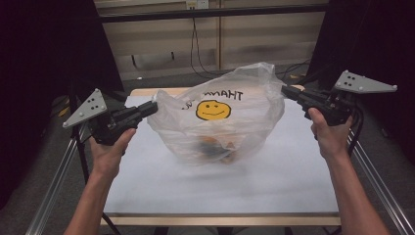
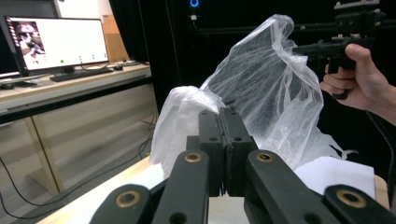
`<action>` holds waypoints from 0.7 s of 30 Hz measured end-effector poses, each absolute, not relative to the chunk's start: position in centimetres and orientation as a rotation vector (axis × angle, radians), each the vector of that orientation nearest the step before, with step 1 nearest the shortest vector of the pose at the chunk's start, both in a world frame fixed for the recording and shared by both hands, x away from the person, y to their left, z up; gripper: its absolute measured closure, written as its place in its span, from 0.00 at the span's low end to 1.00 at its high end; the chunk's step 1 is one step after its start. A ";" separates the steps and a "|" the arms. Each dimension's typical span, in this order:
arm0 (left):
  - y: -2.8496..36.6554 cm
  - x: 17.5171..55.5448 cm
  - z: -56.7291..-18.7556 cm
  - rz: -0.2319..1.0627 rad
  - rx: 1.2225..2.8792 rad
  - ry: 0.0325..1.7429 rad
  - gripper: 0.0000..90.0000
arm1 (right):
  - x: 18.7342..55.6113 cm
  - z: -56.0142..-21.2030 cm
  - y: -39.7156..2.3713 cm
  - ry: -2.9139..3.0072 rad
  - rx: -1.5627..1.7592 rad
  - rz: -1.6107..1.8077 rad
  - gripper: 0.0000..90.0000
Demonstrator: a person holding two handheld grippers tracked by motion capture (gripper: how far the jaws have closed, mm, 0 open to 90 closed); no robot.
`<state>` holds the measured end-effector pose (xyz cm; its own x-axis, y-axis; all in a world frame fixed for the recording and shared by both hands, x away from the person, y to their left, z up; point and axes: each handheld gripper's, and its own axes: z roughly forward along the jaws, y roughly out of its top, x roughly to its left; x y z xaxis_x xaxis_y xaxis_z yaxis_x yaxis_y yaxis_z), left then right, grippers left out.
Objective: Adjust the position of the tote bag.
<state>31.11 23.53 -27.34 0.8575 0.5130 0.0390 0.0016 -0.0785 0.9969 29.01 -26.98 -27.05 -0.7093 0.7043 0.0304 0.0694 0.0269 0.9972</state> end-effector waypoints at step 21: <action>25.5 32.3 -27.1 0.462 1.581 0.460 0.99 | 29.8 -25.2 -26.9 1.772 0.797 1.729 1.00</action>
<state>32.27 25.52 -27.08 0.8347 0.5505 0.0179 0.0158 -0.0564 0.9983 29.83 -26.93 -25.23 -0.6828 0.7300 0.0279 0.0459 0.0048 0.9989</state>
